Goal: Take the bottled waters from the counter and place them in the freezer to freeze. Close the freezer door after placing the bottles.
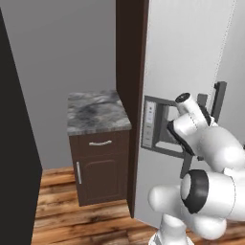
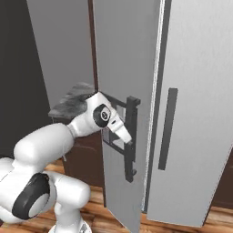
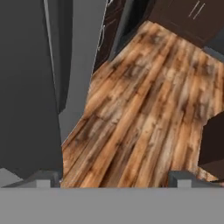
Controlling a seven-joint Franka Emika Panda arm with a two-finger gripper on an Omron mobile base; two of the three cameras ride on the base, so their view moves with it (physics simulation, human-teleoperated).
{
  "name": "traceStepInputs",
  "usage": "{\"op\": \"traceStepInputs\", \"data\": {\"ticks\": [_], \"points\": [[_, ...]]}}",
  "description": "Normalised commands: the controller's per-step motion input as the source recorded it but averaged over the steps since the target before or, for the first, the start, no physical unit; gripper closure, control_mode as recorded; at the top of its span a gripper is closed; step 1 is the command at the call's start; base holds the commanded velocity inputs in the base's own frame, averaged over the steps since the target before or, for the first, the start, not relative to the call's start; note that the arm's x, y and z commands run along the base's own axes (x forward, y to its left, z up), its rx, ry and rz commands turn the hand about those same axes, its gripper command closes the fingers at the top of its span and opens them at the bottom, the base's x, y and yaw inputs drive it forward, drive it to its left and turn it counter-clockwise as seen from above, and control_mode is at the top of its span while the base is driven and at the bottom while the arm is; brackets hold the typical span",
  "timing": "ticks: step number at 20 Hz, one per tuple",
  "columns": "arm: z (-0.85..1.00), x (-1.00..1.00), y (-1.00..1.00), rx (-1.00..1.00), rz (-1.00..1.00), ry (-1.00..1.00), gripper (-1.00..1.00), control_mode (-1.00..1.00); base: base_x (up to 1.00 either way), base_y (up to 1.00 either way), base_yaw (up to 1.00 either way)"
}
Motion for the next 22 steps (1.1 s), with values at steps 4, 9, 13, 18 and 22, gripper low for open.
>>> {"op": "traceStepInputs", "data": {"ticks": [4,9,13,18,22], "points": [[0.02,0.51,-0.51,0.44,0.26,0.04,-1.0,-1.0,0.0,0.0,0.0],[0.17,0.51,-0.21,0.38,0.29,0.04,-1.0,-1.0,0.0,0.0,0.0],[0.21,0.04,-0.01,0.32,0.35,-0.05,-1.0,-1.0,0.0,0.0,0.0],[0.16,0.09,0.0,0.16,0.28,-0.09,-1.0,-1.0,0.0,0.0,0.0],[0.0,0.42,0.0,-0.07,0.11,-0.02,-1.0,-1.0,0.0,0.0,0.0]]}}
